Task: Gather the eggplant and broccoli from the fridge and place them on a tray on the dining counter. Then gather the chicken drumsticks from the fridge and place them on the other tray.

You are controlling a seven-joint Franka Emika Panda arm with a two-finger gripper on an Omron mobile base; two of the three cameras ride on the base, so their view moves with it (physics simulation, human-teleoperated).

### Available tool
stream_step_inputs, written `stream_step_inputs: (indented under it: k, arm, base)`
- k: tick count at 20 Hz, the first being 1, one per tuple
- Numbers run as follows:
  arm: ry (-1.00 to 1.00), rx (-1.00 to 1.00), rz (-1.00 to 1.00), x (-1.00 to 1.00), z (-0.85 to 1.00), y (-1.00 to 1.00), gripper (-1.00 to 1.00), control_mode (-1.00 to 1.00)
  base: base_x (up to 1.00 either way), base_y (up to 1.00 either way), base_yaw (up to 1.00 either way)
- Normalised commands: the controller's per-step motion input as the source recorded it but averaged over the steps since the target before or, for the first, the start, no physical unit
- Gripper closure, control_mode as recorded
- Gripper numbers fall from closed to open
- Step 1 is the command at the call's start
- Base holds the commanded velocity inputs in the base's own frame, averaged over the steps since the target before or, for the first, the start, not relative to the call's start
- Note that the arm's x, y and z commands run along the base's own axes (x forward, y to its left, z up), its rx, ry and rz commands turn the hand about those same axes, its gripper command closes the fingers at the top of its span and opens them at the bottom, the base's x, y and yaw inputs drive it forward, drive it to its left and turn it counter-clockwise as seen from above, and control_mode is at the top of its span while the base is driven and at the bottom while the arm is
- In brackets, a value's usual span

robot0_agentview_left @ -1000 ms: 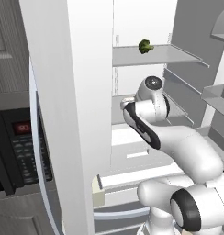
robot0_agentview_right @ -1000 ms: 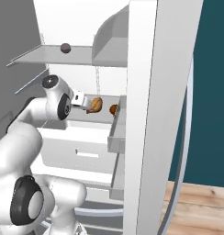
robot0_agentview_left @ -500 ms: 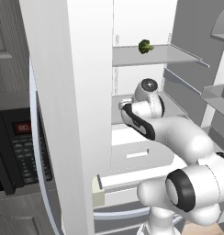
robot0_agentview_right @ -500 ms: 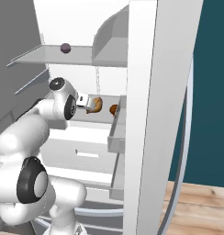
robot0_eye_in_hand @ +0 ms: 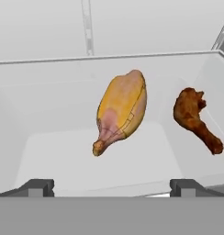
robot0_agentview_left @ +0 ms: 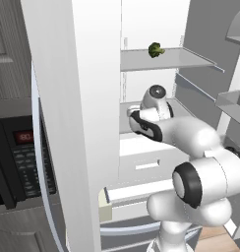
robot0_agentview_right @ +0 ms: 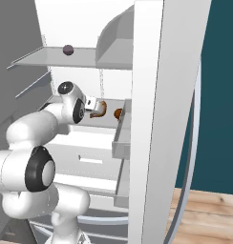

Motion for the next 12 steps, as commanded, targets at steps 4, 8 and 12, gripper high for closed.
stream_step_inputs:
  k: [4, 8, 12]
  arm:
    - [0.00, 0.00, -0.02, 0.40, -0.06, 0.00, -1.00, -1.00]
    - [0.00, 0.00, -0.01, 0.34, -0.12, 0.00, -1.00, -1.00]
    - [0.00, 0.00, -0.01, 0.31, -0.17, 0.00, -1.00, -1.00]
  base:
    - [0.00, 0.00, 0.00]
    - [0.00, 0.00, 0.00]
    - [0.00, 0.00, 0.00]
